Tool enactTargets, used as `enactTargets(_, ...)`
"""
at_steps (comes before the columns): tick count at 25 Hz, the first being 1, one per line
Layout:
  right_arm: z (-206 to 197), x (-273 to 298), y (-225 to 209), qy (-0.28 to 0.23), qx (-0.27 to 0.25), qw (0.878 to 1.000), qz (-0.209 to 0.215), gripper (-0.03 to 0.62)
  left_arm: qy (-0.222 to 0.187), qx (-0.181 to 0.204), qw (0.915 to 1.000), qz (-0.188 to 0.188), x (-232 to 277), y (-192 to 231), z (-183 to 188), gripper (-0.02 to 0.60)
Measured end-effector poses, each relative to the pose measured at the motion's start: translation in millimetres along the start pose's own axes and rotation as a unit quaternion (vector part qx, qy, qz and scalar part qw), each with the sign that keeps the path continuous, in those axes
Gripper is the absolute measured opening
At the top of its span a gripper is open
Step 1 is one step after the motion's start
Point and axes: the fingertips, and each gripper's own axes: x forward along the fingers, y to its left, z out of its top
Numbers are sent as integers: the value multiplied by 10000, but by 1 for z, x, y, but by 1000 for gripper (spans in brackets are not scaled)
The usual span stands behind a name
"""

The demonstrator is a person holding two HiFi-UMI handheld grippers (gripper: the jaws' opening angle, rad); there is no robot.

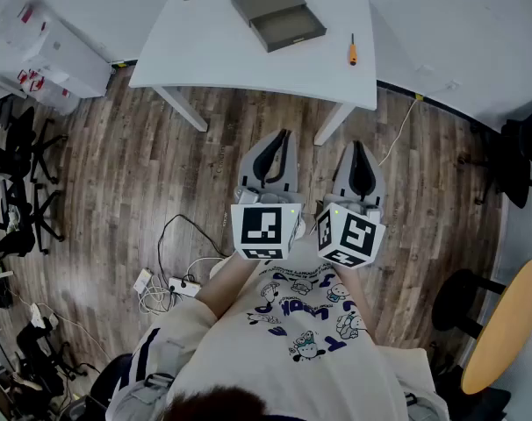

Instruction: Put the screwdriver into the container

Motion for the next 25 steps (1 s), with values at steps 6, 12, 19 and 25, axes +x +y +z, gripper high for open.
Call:
enactTargets(6,0,5,-4,-10,-6,10000,18,38,-23,38,10000,-1,6,-4,2,29)
enactTargets(12,-3,10,-15,-4,28,10000,59,38,24,50,10000,42,15,-9,-5,29)
enactTargets(19,-7,17,-30,18,34,9999,138,38,83,1,9998,203,23,-14,-13,29)
enactTargets(25,-12,21,-43,98,96,9997,194,40,135,0,9993,335,27,-19,-18,29)
